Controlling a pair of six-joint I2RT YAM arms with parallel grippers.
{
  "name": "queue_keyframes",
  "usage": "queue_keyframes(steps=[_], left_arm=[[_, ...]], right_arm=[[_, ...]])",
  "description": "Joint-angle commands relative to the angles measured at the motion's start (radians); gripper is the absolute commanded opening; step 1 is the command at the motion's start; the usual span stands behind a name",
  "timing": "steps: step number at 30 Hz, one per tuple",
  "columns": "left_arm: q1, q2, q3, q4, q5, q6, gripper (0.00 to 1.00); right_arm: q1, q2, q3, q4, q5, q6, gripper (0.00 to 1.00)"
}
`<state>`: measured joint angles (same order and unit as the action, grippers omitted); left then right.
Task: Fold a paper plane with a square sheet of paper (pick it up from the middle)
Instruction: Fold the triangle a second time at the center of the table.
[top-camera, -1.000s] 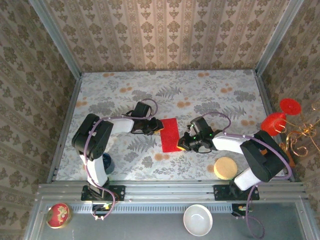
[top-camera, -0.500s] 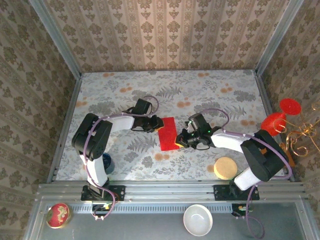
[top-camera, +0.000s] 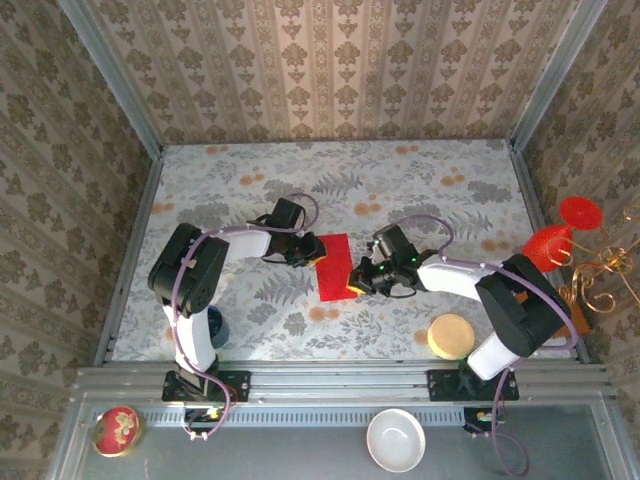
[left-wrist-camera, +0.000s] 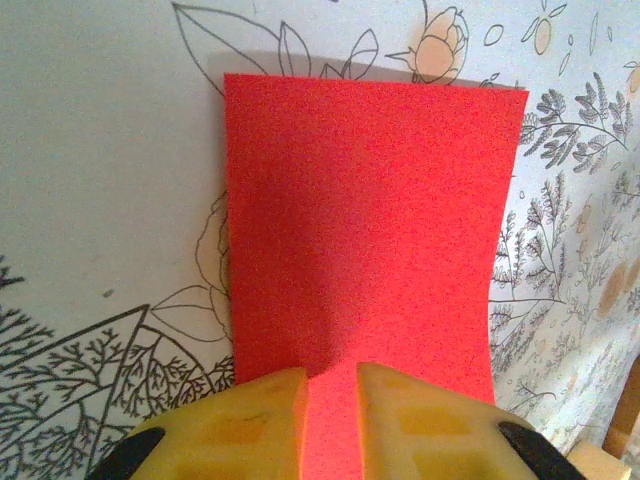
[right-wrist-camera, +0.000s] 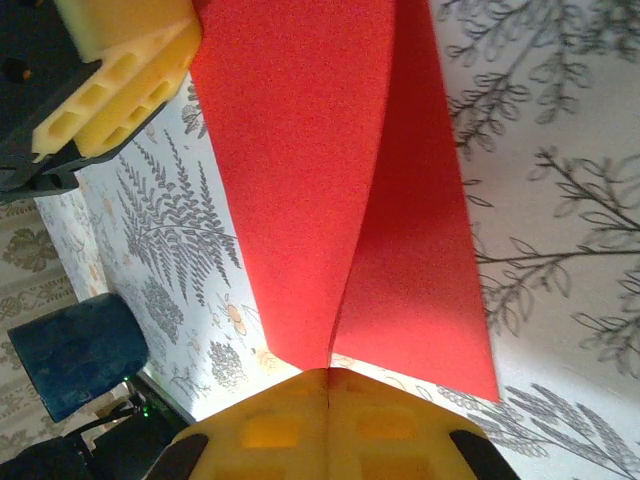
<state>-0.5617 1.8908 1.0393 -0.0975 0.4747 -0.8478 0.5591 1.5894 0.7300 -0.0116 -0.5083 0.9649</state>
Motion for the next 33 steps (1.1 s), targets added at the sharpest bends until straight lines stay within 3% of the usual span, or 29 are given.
queue_keyframes(steps=[1, 9, 20, 33], left_arm=[[-0.007, 0.034, -0.009, -0.028, -0.011, 0.014, 0.21], [-0.009, 0.031, -0.033, 0.004, -0.005, -0.005, 0.2], [-0.007, 0.036, -0.023, 0.0, 0.004, -0.001, 0.2], [0.035, -0.038, 0.037, -0.059, -0.011, 0.042, 0.23]], right_arm=[[0.021, 0.035, 0.055, -0.008, -0.026, -0.022, 0.0], [0.057, 0.148, 0.156, 0.062, -0.018, -0.004, 0.0], [0.067, 0.217, 0.148, 0.211, 0.023, 0.043, 0.0], [0.067, 0.248, 0.132, 0.203, 0.073, 0.07, 0.0]])
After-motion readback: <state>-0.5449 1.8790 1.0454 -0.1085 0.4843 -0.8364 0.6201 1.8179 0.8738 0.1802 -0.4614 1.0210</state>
